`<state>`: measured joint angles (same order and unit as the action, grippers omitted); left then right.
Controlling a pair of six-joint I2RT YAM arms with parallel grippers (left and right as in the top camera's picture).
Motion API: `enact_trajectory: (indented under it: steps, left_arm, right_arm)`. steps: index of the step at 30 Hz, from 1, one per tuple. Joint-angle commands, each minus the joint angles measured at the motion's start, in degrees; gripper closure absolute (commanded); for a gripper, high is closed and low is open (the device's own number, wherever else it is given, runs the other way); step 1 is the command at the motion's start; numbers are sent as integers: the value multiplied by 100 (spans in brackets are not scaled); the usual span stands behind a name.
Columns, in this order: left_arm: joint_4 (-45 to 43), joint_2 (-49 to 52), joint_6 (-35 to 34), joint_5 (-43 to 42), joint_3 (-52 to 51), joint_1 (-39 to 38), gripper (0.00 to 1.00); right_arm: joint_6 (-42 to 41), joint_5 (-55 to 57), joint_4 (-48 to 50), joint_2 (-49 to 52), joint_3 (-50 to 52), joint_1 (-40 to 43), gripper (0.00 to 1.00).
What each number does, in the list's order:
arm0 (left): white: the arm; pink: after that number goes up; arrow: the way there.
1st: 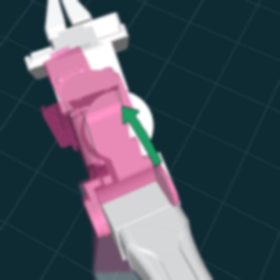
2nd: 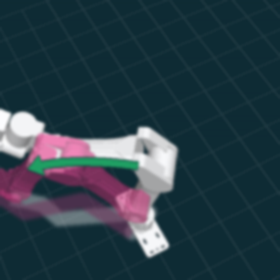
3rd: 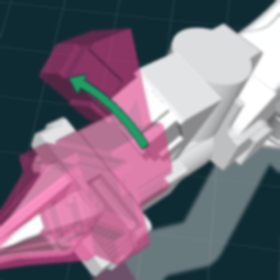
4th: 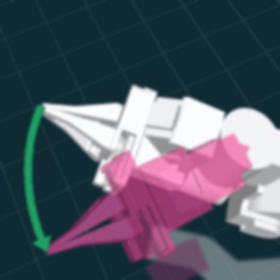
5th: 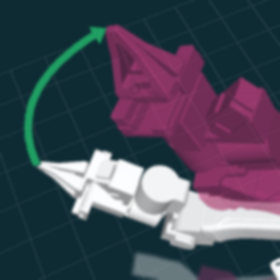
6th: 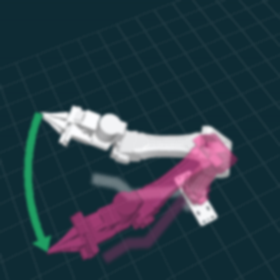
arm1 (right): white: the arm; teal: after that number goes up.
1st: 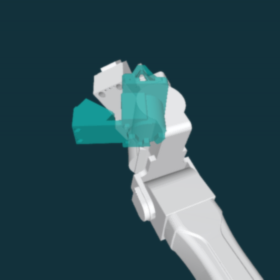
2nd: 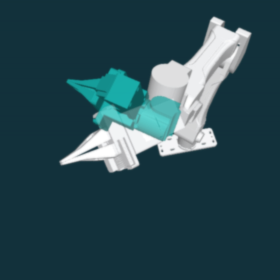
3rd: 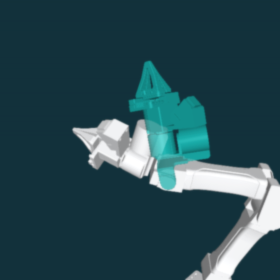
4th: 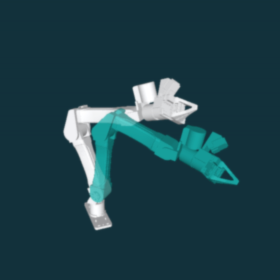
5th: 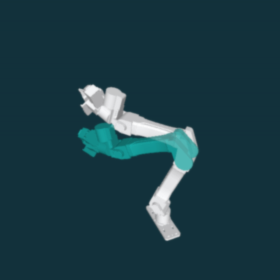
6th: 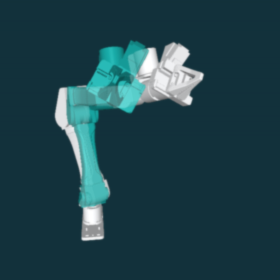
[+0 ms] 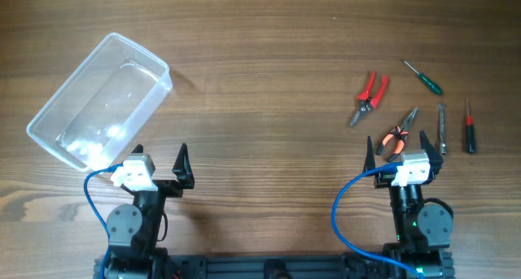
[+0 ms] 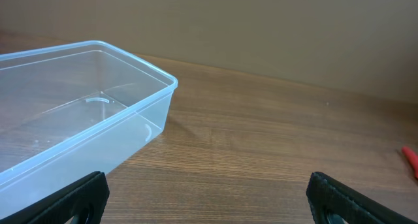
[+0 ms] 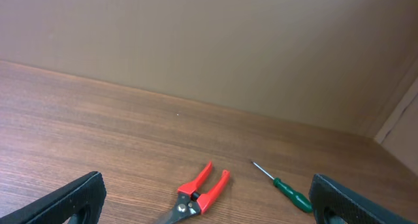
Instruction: Pack container
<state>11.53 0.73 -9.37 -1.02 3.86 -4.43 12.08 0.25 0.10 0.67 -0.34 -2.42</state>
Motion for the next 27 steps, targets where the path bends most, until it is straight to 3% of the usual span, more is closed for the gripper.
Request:
enact_trajectory:
  steps: [1, 27]
  left_arm:
    - [-24, -31, -11, -90, -46, 33, 0]
    - [-24, -31, -11, -90, -46, 33, 0]
  right_arm:
    - [-7, 96, 37, -50, 2, 24, 0]
    - [232, 87, 46, -50, 2, 24, 0]
